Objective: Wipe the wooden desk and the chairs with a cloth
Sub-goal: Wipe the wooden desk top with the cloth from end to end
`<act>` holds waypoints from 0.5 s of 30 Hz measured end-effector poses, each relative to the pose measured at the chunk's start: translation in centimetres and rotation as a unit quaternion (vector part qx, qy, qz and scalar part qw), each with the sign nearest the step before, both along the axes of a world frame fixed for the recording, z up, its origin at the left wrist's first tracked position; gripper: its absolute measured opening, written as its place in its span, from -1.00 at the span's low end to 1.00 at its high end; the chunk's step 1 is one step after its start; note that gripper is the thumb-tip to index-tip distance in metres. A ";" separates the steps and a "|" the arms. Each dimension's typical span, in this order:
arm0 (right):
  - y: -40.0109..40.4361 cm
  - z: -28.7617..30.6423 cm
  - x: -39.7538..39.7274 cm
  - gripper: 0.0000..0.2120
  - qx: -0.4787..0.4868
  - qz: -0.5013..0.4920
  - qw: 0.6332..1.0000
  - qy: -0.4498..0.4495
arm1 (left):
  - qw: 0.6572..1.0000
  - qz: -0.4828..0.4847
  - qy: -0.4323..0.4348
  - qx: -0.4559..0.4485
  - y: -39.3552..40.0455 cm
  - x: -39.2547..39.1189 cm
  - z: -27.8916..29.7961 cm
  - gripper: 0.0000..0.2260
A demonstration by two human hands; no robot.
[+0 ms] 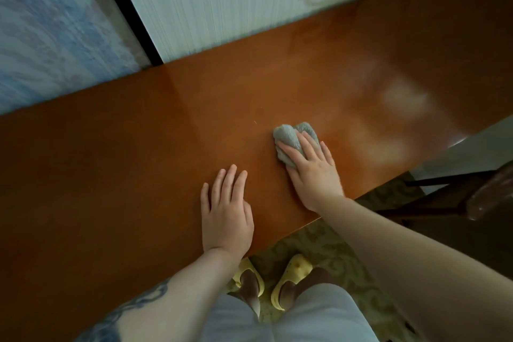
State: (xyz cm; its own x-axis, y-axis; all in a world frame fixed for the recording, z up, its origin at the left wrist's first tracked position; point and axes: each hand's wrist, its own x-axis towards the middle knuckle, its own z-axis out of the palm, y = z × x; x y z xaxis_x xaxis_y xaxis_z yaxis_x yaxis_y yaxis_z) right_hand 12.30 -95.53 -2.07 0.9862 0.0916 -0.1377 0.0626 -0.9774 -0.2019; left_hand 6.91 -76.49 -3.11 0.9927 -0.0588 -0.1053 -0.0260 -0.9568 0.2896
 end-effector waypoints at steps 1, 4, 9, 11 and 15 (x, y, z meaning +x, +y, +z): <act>2.0 -0.2 0.1 -0.56 -0.001 -0.065 0.998 -0.011 | 1.000 -0.001 -0.003 -0.002 0.0 0.0 0.0 -0.56; 5.7 -0.6 -3.9 -0.56 0.016 -0.065 0.997 -0.032 | 1.000 -0.004 -0.001 -0.001 0.0 -0.1 -0.1 -0.55; -0.9 -0.1 -7.4 -0.50 -0.020 0.271 0.961 0.044 | 1.000 -0.004 -0.006 -0.012 0.1 0.0 -0.2 -0.56; -3.5 0.3 -4.7 -0.51 -0.046 0.262 0.963 0.049 | 1.000 -0.002 -0.012 -0.010 0.1 -0.1 -0.1 -0.54; 0.0 0.5 1.0 -0.53 -0.021 -0.013 0.999 0.030 | 1.000 0.002 -0.016 -0.007 0.0 0.0 -0.1 -0.55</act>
